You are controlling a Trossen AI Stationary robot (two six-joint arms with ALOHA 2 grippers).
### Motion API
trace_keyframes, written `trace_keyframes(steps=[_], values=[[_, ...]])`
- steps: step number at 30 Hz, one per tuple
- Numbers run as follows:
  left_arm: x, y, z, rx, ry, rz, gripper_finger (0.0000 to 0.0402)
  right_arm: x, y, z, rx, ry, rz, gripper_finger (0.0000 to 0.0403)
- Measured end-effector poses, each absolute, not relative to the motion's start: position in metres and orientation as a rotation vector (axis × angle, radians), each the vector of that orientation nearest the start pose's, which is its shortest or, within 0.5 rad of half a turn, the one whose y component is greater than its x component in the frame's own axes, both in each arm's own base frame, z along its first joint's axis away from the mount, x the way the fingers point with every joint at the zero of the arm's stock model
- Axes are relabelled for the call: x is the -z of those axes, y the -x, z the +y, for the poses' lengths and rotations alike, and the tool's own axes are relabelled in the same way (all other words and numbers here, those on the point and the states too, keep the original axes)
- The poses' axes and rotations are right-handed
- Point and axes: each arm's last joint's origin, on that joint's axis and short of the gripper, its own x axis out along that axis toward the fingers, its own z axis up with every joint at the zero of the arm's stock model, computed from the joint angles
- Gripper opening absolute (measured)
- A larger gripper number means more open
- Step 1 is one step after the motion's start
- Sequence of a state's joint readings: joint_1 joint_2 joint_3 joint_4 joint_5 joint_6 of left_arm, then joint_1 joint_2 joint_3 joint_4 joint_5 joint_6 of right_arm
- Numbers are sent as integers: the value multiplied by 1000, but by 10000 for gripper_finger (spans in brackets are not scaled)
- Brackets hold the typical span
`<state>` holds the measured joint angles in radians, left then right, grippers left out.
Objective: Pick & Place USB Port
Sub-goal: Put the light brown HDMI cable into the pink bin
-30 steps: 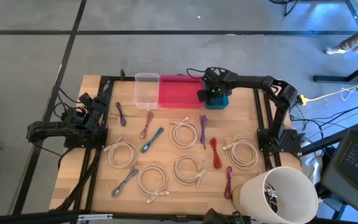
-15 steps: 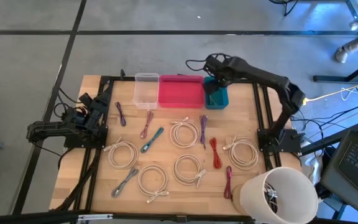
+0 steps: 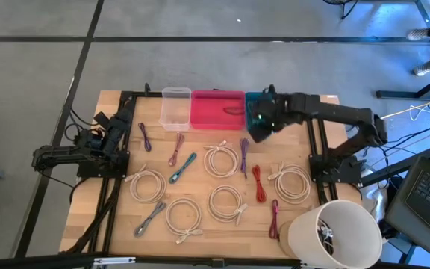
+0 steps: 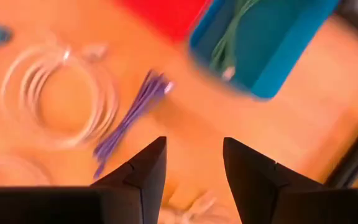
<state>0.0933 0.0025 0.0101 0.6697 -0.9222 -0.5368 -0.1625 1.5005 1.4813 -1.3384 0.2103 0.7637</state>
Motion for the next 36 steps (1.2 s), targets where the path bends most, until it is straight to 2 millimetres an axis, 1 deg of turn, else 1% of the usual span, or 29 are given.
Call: trace_keyframes(steps=[4,8,11,14,16,20,23,26,30,36], values=[[-219,-65,29,-788,757,-903,216,-318,-259,-21,771,-661,1216,160],[-219,-65,29,-788,757,-903,216,-301,-258,6,807,-725,1238,160],[-219,-65,29,-790,751,-892,216,-286,-264,20,840,-810,1179,160],[-216,-69,28,-742,744,-844,216,-274,-275,30,794,-891,1062,160],[-214,-71,28,-743,737,-815,216,-267,-284,34,729,-911,964,160],[-211,-72,28,-751,734,-789,216,-262,-309,38,514,-865,761,160],[-211,-73,28,-732,737,-783,216,-254,-327,40,400,-762,713,160],[-211,-73,28,-722,742,-783,216,-239,-342,41,306,-695,741,160],[-211,-73,28,-717,740,-778,216,-212,-357,40,240,-664,850,160],[-209,-76,27,-668,732,-741,216,-186,-382,41,147,-530,950,160]])
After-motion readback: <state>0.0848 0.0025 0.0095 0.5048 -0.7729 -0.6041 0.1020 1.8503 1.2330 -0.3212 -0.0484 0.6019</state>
